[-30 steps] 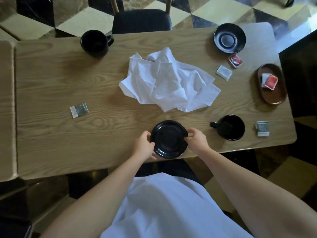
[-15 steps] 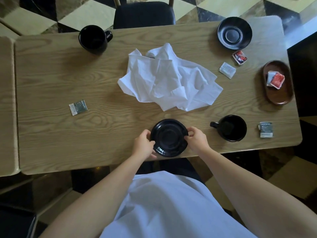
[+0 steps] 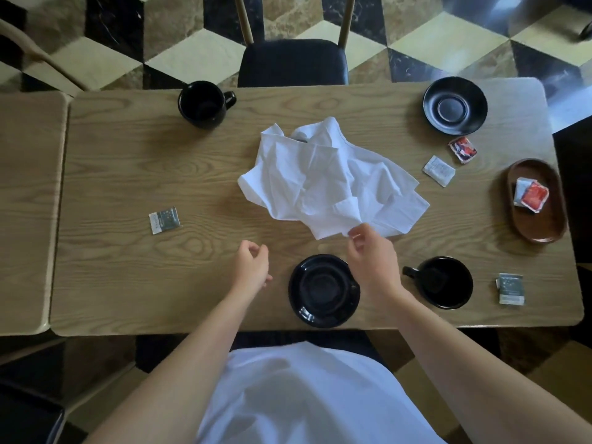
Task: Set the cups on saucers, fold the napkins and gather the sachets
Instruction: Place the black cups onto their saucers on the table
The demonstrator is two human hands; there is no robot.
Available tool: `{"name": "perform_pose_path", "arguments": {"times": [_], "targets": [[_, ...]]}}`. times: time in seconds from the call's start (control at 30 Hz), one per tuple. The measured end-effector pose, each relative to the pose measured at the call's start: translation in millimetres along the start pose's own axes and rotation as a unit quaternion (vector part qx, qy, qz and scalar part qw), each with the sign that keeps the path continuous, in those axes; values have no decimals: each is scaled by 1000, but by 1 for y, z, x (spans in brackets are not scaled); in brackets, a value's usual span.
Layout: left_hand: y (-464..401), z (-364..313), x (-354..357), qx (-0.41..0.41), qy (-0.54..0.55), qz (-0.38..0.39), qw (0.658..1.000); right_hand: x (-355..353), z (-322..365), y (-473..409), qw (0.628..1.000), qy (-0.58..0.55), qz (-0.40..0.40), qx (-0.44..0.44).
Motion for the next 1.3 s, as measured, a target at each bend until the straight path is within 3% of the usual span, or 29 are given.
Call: {"name": "perform_pose_path", "arguments": {"times": [0.2, 0.33, 0.43, 0.53, 0.83, 1.0, 1.1, 1.3], "targets": [[-59, -83, -71, 51, 121, -82, 988, 20, 122, -86, 993, -83, 24, -75], [-107, -136, -120, 68, 158, -109, 979, 46, 173, -150, 996, -64, 43, -52], [-130, -165, -136, 86, 164, -100, 978, 57, 183, -185, 993, -112, 36, -10], [-131, -197, -98, 100, 145, -42, 983, 34, 152, -203, 985, -164, -19, 43], [-96, -328, 138, 163, 118, 163, 966, -111, -27, -232, 926, -264, -184, 198], [-96, -385, 234, 244, -52, 171, 953, -190, -125, -271, 883, -270, -272, 270], [-107, -412, 277, 250, -77, 172, 950, -227, -154, -305, 894, -239, -270, 265], [-124, -414, 319, 144, 17, 186, 972, -233, -169, -343, 921, -216, -206, 250]]}}
Point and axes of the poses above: each hand's wrist, its own y-axis away from the middle knuckle, its own x-axis out of the palm, z = x × y, the point moved 9 cm from there along -y, towards the middle knuckle
